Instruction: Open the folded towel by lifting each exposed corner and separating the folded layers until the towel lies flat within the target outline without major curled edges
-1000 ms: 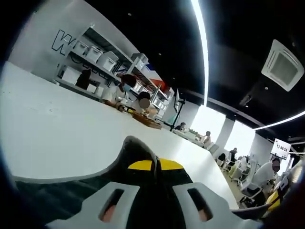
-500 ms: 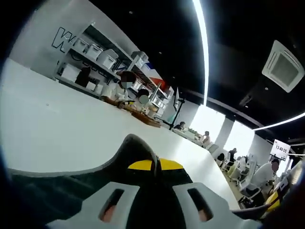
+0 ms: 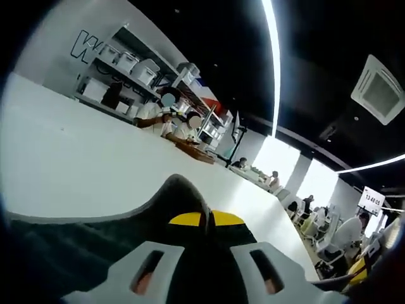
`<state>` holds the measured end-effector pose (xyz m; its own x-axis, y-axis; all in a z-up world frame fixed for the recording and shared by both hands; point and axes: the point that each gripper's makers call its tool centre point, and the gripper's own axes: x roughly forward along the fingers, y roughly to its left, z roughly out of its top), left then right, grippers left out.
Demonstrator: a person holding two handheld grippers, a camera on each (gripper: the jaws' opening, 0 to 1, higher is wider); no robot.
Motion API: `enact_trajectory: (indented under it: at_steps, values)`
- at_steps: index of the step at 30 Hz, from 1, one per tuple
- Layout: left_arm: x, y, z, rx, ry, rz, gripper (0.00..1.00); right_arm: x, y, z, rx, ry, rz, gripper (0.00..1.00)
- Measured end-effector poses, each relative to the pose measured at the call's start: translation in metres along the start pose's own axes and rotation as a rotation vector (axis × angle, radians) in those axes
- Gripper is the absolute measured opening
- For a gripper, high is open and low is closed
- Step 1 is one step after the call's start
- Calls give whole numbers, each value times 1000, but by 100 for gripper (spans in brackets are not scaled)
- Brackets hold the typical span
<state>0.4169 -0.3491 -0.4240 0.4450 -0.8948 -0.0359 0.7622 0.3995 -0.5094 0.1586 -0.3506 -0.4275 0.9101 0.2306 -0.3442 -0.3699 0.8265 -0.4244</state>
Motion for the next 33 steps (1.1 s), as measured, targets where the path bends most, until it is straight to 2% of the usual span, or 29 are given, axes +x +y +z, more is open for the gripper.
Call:
enact_trajectory:
  at_steps: [6,7,9,15,24,30,33]
  values:
    - [1,-1,-3,-2,14,-2,4,0,-3,-8,14,16,-11,0]
    - [1,0,-6,-1,34,5,4,0,-4,-9,16,18,-14,0]
    - [2,0,-7,4,39,9,6,0,-4,-12,18,24,-15,0]
    - [5,-2,-11,-19,49,-12,9,-1,-5,-21,25,38,-27,0]
    - [11,-6,-16,-60,76,-54,19,-1,-10,-29,23,56,-59,0]
    - [11,-15,-18,-114,91,-88,30,-3,-13,-30,33,55,-73,6]
    - [9,-18,-20,-113,96,-92,32,-2,-15,-28,42,46,-84,8]
